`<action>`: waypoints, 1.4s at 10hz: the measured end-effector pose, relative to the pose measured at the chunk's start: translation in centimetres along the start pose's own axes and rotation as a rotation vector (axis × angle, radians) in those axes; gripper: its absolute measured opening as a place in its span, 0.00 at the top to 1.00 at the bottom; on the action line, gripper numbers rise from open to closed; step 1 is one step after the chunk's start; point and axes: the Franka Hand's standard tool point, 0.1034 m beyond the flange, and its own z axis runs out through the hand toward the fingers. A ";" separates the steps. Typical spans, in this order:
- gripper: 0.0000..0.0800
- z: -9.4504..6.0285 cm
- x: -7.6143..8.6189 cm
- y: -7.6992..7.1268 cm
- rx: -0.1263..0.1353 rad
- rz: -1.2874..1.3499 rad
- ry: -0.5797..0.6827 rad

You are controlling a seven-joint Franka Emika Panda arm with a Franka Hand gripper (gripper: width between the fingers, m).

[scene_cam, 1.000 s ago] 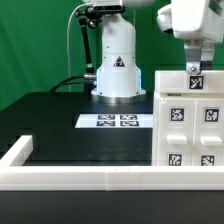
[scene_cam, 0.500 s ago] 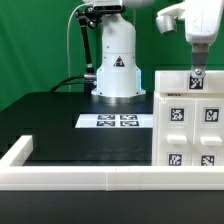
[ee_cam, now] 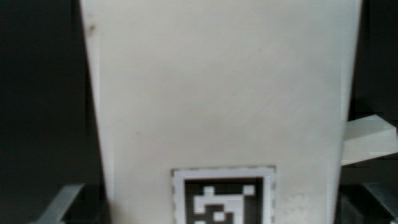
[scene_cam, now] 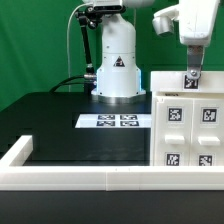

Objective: Assemble cabinet

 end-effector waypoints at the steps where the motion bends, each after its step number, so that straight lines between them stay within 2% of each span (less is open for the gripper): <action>1: 0.31 0.0 0.0 0.0 0.000 0.034 0.000; 3: 0.31 0.0 0.0 0.0 0.001 0.072 0.001; 14: 0.30 0.1 0.0 -0.1 0.009 0.933 0.007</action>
Offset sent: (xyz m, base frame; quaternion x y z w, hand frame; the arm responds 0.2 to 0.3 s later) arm 0.0000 0.0000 0.0000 0.0000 0.0000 0.1938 0.9810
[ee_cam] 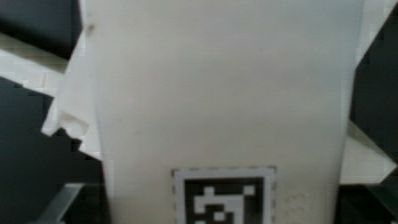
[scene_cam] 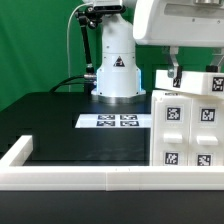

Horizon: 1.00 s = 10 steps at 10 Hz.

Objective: Assemble cabinet

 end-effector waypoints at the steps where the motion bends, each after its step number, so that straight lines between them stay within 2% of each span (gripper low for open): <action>1: 0.30 0.0 0.1 0.0 0.004 0.063 0.006; 10: 0.30 0.0 0.1 -0.1 0.009 0.601 0.007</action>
Offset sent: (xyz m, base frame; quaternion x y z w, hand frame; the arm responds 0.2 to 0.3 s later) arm 0.0068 0.0039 0.0014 -0.0172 0.0002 0.0935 0.9955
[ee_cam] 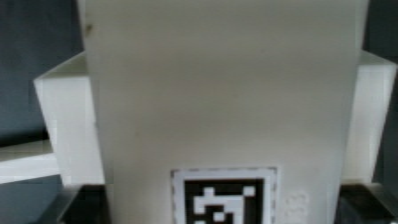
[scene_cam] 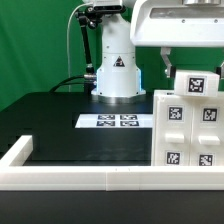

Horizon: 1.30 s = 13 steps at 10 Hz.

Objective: Assemble cabinet

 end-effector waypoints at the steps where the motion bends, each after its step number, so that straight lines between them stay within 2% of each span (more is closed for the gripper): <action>1: 0.30 0.0 0.1 0.0 0.007 0.080 0.007; 3: 0.30 0.0 -0.3 0.2 0.041 0.288 0.050; 5: 0.30 0.0 -0.1 0.4 0.083 0.506 0.040; 7: 0.30 0.1 -0.1 0.5 0.104 0.590 0.026; 13: 0.30 0.1 -0.1 0.4 0.127 1.001 -0.012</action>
Offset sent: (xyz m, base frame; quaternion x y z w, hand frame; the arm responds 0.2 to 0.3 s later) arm -0.0135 -0.0048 -0.0054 0.0219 0.0099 0.2737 0.9615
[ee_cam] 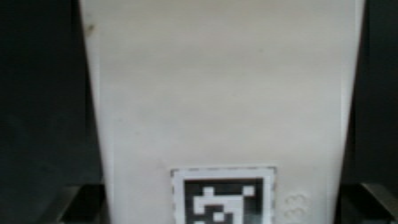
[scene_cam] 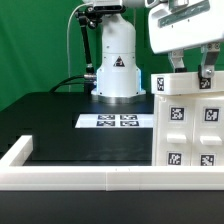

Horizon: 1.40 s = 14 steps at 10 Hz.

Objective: Assemble cabinet

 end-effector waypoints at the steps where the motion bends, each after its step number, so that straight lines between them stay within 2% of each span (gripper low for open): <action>1: 0.30 0.0 0.0 0.0 0.000 0.018 0.000; 7: 0.30 0.2 -0.3 0.2 0.022 0.653 -0.075; 9: 0.30 0.2 -0.3 0.2 0.019 0.820 -0.098; 14: 0.30 0.2 -0.2 0.1 0.009 0.889 -0.139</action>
Offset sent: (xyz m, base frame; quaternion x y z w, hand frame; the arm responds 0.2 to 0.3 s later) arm -0.0058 -0.0054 -0.0002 -0.0073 0.0004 0.2412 0.9705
